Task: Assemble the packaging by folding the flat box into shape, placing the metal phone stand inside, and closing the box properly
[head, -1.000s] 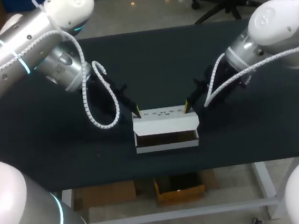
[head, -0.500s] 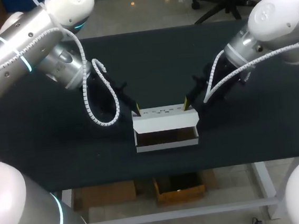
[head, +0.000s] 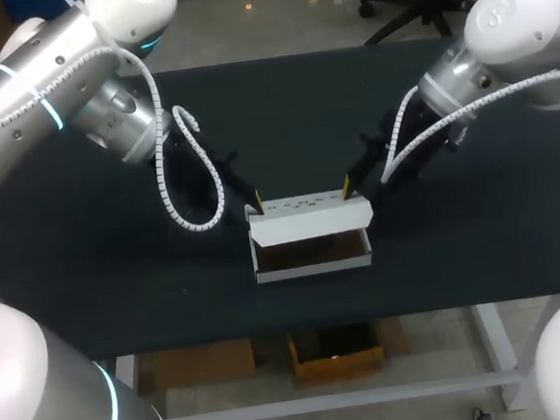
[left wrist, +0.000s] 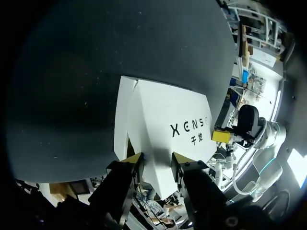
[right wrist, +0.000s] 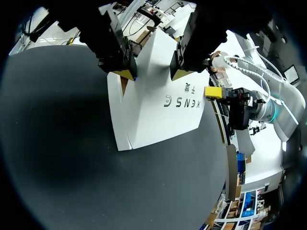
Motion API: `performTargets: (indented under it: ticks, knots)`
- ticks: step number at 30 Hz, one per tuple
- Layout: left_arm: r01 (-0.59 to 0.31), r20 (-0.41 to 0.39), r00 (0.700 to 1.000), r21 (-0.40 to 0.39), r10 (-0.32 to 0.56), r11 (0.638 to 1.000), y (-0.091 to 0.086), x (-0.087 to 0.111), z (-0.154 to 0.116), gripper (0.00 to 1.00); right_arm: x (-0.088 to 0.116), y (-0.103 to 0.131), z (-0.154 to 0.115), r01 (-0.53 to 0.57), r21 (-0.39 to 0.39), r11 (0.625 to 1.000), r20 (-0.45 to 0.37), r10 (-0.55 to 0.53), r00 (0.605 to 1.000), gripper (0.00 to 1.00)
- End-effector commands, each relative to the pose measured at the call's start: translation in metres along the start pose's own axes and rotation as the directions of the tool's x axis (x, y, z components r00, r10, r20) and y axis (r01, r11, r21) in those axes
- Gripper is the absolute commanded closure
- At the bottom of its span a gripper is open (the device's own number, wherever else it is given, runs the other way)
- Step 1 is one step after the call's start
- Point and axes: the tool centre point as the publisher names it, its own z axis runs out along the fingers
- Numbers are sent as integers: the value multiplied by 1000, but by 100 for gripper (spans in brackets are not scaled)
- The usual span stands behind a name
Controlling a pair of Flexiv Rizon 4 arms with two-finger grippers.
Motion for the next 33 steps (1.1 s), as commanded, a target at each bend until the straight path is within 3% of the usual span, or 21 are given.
performTargets:
  ticks: [1,33]
  knots:
    - [2,1,1000,-18,-2,1000,-8,5,2,63,6,5,2,-1,13,1000,3,1,1000,57]
    - [24,-13,1000,-102,-26,995,-14,1,0,65,5,4,6,-46,32,998,9,46,999,56]
